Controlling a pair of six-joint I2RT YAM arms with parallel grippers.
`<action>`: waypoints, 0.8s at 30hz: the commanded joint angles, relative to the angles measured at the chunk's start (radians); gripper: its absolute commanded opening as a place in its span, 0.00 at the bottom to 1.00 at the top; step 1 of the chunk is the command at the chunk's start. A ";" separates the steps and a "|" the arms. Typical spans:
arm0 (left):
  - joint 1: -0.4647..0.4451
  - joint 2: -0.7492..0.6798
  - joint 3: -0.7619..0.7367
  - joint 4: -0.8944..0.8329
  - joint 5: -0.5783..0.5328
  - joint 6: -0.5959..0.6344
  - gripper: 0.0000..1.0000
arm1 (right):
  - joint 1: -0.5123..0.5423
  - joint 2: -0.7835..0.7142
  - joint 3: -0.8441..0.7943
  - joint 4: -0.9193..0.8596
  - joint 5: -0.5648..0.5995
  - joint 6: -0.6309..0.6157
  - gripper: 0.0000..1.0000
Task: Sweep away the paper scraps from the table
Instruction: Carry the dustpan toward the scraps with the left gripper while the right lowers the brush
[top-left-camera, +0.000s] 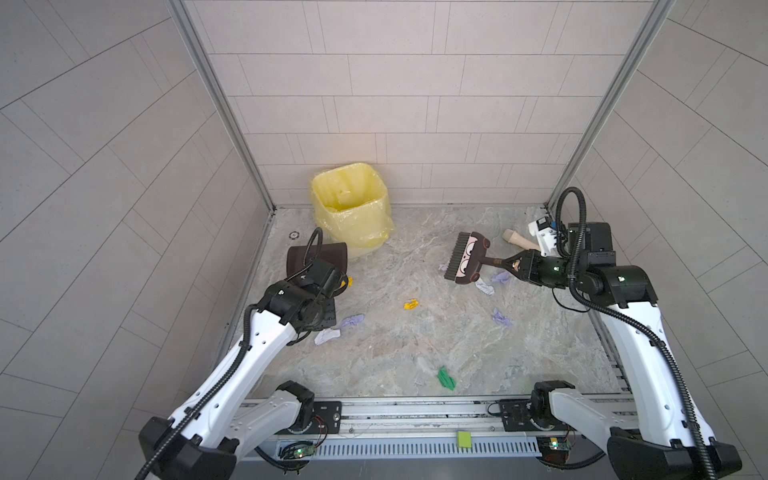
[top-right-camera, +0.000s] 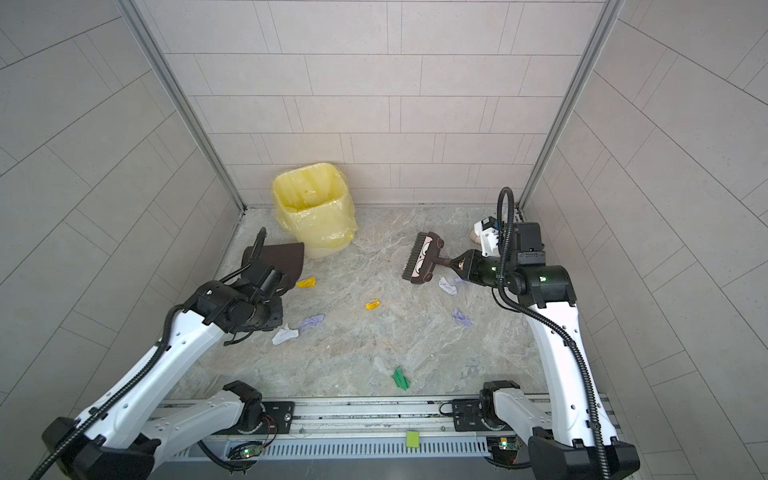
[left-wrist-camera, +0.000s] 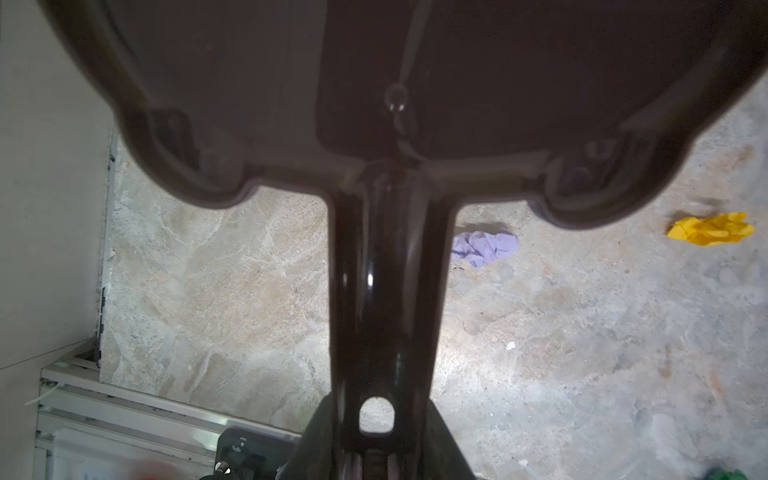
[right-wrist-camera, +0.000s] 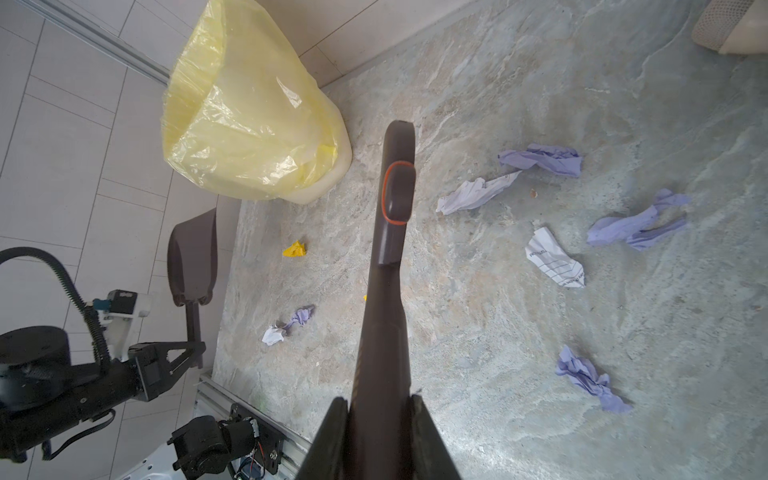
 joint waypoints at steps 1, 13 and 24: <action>-0.089 0.000 0.032 -0.073 -0.079 -0.064 0.00 | 0.006 0.001 0.055 -0.084 0.055 -0.057 0.00; -0.419 0.205 0.106 0.036 0.060 0.130 0.00 | 0.019 0.081 0.272 -0.408 0.294 -0.184 0.00; -0.557 0.478 0.270 0.089 0.205 0.393 0.00 | 0.161 0.171 0.390 -0.635 0.644 -0.215 0.00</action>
